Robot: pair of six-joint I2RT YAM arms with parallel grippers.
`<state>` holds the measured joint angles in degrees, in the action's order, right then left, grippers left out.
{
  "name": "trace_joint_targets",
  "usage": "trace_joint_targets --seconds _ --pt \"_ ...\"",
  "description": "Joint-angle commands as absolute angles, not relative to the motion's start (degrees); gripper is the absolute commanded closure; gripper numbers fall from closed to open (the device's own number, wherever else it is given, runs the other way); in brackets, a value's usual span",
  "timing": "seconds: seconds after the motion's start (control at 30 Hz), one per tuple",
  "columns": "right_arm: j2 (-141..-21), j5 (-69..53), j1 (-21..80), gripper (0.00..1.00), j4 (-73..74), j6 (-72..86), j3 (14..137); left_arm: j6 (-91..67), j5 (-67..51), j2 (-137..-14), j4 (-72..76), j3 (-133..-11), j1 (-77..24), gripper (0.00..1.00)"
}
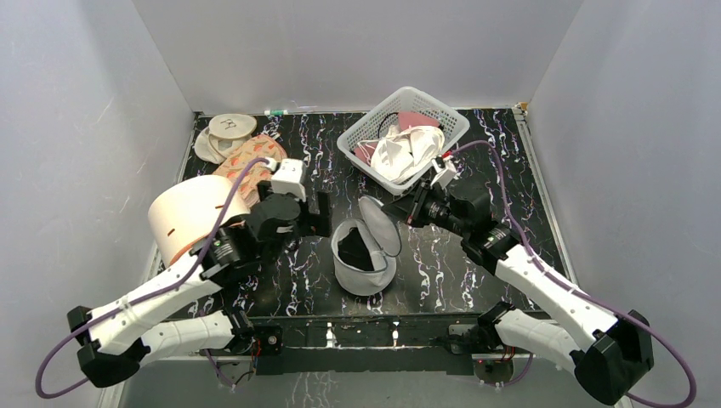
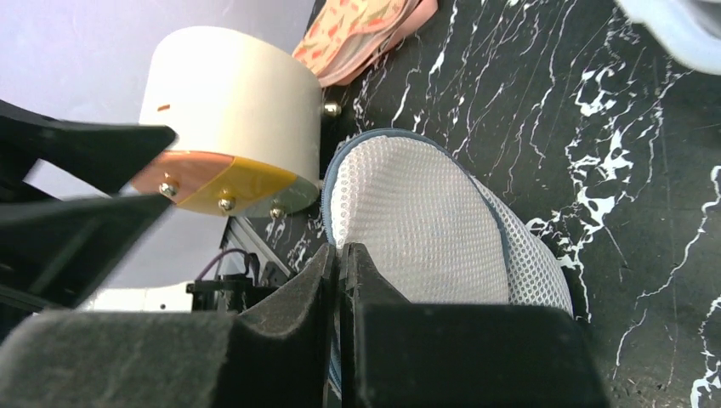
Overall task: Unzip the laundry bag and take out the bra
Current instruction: Open the laundry bag at the center of the board.
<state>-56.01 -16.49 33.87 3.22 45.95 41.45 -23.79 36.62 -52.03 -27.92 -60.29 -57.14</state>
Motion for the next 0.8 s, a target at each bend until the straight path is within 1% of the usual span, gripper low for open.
trace_joint_targets --seconds 0.0,0.13,0.23,0.37,0.5,0.77 --pt "-53.37 -17.01 31.66 1.00 4.47 47.85 42.25 -28.04 26.52 -57.20 -26.09 -58.71 -57.06 0.02" --pt "-51.96 -17.65 29.38 1.00 5.79 48.03 40.74 -32.02 22.55 -62.60 -27.39 -58.06 -56.99 0.03" --pt "-50.77 -18.37 27.90 1.00 6.20 47.96 39.71 -34.16 19.48 -65.15 -27.18 -55.89 -57.01 0.10" --pt "-49.31 -17.95 26.26 1.00 8.36 46.57 39.12 -35.72 18.33 -65.78 -27.87 -53.93 -56.96 0.17" --pt "-48.25 -17.67 25.30 1.00 9.90 45.58 38.13 -36.59 15.95 -65.36 -27.16 -51.60 -56.96 0.32" --pt "-46.06 -15.88 24.78 0.99 13.26 43.99 37.03 -37.37 12.13 -66.15 -25.45 -49.21 -57.02 0.56"
